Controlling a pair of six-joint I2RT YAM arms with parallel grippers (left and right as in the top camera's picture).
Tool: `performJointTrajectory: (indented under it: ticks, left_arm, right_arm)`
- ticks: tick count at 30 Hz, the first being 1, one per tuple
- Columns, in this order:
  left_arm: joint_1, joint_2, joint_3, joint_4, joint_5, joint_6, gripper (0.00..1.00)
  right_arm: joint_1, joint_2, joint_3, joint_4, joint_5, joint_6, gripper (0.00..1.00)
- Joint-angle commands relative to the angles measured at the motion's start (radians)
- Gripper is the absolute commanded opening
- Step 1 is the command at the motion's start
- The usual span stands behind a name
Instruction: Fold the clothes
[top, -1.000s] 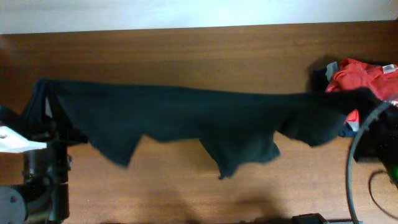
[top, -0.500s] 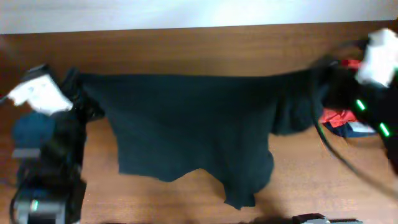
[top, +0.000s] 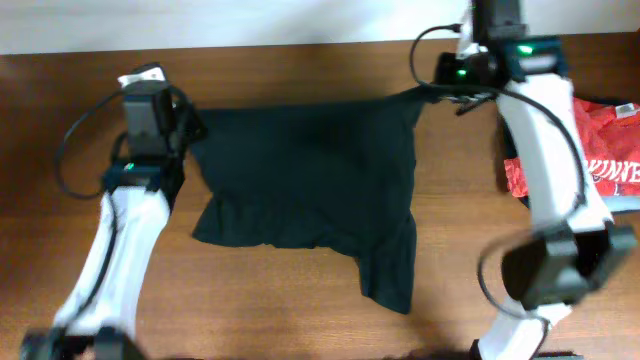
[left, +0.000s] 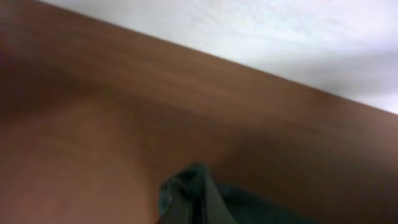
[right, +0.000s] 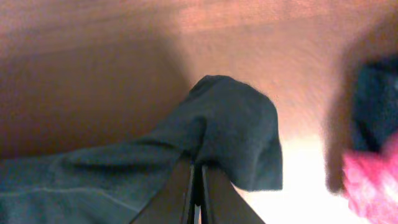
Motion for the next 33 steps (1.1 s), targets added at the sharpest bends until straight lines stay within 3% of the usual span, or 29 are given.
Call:
performJointTrajectory:
  ticks: [1,9,16,25,33]
  left_arm:
    - [0.004,0.144,0.005,0.095,-0.022,0.007,0.01]
    - [0.004,0.417,0.005,0.404,-0.022,-0.019,0.01]
    - [0.005,0.540,0.007,0.663,-0.022,-0.023,0.01]
    - [0.007,0.541,0.129,0.644,-0.023,-0.003,0.01]
    - [0.007,0.541,0.163,0.623,-0.022,0.045,0.01]
  right_arm:
    - [-0.006,0.114,0.003,0.073,-0.043,-0.008,0.04]
    - [-0.006,0.291,0.003,0.282,-0.045,-0.002,0.04]
    - [-0.006,0.315,0.003,0.425,-0.045,-0.002,0.04]
    - [-0.006,0.314,0.003,0.514,-0.045,-0.002,0.04]
    - [-0.006,0.295,0.003,0.360,-0.065,-0.002,0.04]
